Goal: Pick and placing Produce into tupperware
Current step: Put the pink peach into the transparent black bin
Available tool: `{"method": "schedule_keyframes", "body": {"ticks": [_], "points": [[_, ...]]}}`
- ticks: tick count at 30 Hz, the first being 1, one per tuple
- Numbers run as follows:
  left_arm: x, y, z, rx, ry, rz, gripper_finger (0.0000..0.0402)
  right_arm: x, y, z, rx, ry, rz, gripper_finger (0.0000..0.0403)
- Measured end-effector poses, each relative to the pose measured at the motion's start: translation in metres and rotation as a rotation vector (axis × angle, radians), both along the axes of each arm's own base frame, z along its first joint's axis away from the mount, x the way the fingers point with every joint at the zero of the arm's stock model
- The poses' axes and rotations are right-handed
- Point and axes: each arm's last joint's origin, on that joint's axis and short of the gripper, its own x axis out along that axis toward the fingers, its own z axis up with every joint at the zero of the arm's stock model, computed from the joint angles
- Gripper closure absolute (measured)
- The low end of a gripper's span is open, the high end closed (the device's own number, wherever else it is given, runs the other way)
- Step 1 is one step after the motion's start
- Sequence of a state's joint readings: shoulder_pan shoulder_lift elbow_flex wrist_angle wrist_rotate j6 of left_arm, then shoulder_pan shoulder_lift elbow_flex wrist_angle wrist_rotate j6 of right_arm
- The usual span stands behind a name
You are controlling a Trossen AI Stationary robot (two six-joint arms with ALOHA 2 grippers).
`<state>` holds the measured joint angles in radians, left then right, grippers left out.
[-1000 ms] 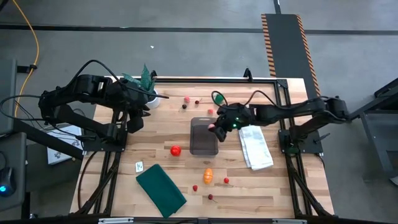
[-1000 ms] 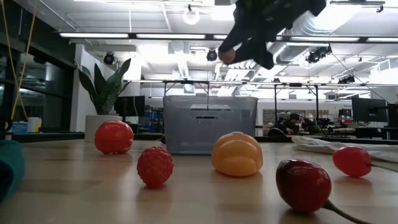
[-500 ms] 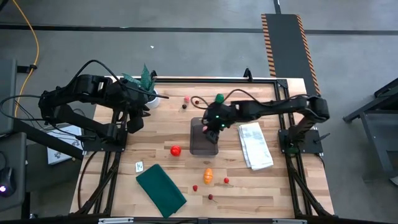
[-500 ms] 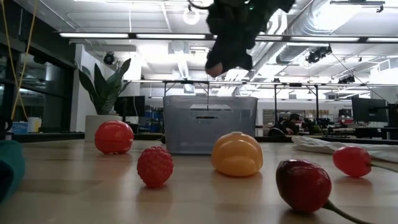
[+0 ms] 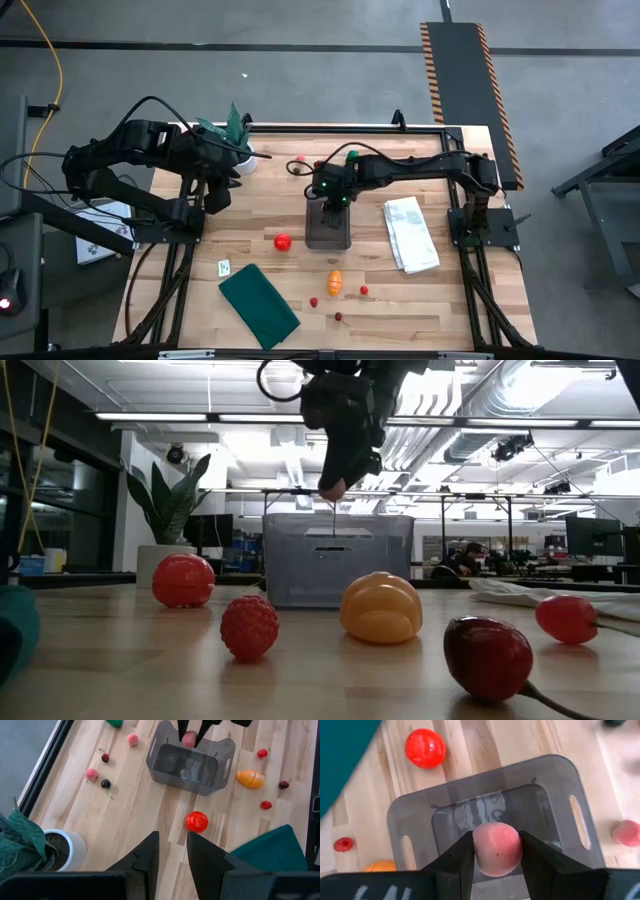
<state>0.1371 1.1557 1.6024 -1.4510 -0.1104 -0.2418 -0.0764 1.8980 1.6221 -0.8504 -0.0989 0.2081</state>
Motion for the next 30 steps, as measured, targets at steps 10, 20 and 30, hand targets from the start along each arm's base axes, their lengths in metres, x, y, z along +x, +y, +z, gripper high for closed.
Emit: {"method": "schedule_keyframes", "body": {"ticks": [10,20,30], "points": [[-0.002,0.000,-0.001,-0.002,0.020,0.000,0.0311,-0.002,-0.006,0.000,0.023,0.027,-0.017,0.0288],[-0.002,0.000,-0.001,-0.001,0.019,0.000,0.0311,-0.002,-0.007,0.000,0.010,0.029,-0.009,0.0288],[-0.001,0.000,-0.001,-0.002,0.018,0.001,0.0311,-0.003,-0.015,0.000,-0.013,0.026,-0.006,0.0288]]}}
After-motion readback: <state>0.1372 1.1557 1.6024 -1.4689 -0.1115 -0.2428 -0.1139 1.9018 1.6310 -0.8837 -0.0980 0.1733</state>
